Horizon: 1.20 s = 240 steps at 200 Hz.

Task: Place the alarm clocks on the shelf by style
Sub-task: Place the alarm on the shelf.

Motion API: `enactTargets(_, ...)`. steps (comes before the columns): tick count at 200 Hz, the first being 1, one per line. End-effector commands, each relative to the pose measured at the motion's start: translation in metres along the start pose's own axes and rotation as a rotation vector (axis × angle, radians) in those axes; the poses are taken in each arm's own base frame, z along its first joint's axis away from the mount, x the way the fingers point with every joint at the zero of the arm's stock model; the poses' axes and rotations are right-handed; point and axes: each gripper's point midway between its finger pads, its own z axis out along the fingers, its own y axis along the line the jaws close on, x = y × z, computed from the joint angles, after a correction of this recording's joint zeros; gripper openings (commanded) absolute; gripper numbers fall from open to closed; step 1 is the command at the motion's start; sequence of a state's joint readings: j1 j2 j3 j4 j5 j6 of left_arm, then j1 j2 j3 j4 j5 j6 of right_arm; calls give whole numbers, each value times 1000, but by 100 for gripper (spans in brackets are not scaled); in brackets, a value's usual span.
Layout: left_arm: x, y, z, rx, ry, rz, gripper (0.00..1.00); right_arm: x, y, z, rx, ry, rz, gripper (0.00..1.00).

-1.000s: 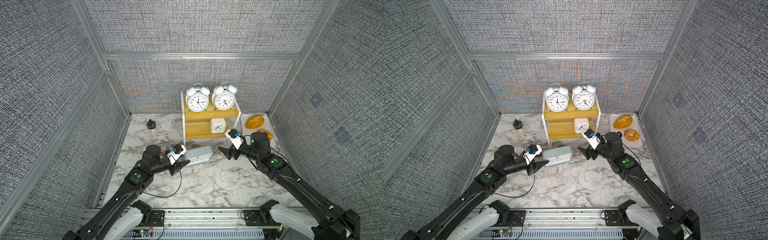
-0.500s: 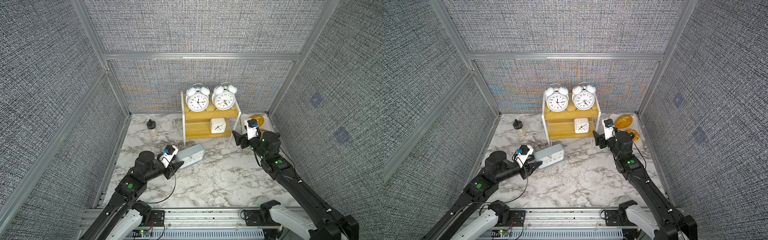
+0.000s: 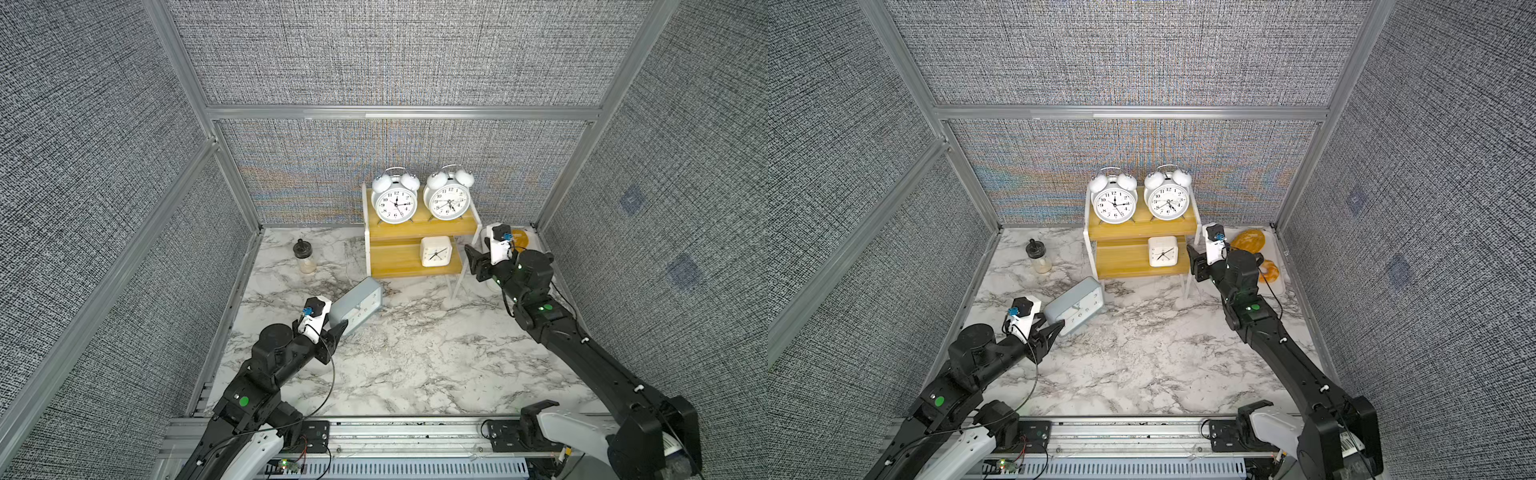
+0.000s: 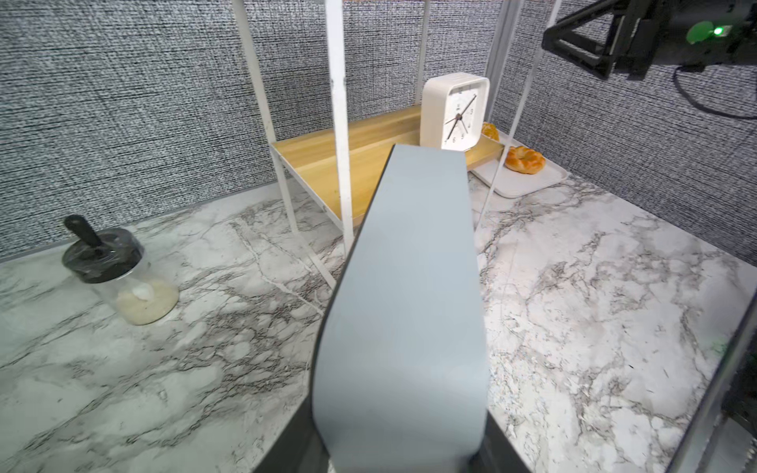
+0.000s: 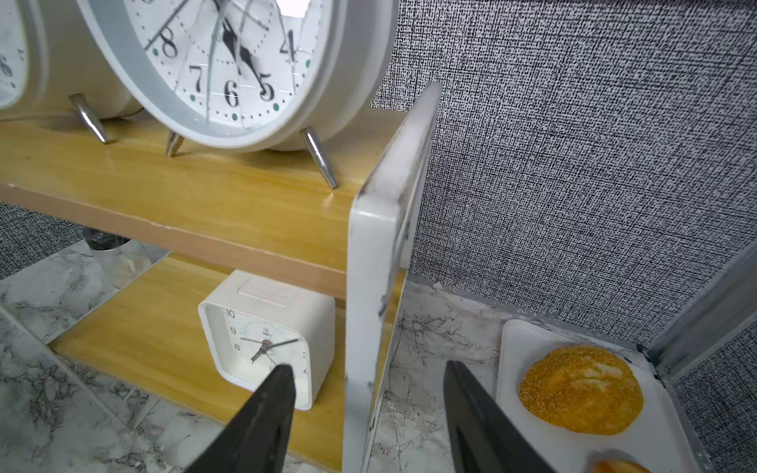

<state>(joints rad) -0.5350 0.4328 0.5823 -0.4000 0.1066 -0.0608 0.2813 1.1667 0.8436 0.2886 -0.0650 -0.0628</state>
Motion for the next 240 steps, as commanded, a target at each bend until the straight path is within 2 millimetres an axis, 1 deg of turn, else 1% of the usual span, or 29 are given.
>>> enactTargets(1,-16,14,-2,-86,-49,-18,15,-12,-1,4,2,-41,1,55)
enactTargets(19,-19,23,-2,-136,-55,-18,15,-10,-2,5,9,-40,-1,49)
enactTargets(44,-24,34,1,-196,-57,2,17,-6,0,6,-5,-35,-13,45)
enactTargets(77,-36,45,12,-254,-52,44,17,2,7,10,-44,-12,-34,43)
enactTargets(111,-57,56,18,-295,-77,64,17,7,6,15,-41,-1,-32,44)
enactTargets(134,-63,59,25,-271,-83,58,17,6,7,17,-44,-10,-25,43)
enactTargets(173,-70,67,40,-213,-85,61,17,14,7,21,-46,7,-29,30)
enactTargets(187,-71,70,47,-170,-77,60,17,16,5,21,-38,11,-30,28)
enactTargets(218,-69,79,57,-105,-46,69,17,15,1,19,-15,13,-40,25)
enactTargets(240,-67,83,64,-52,-42,82,17,19,-2,19,-3,25,-46,24)
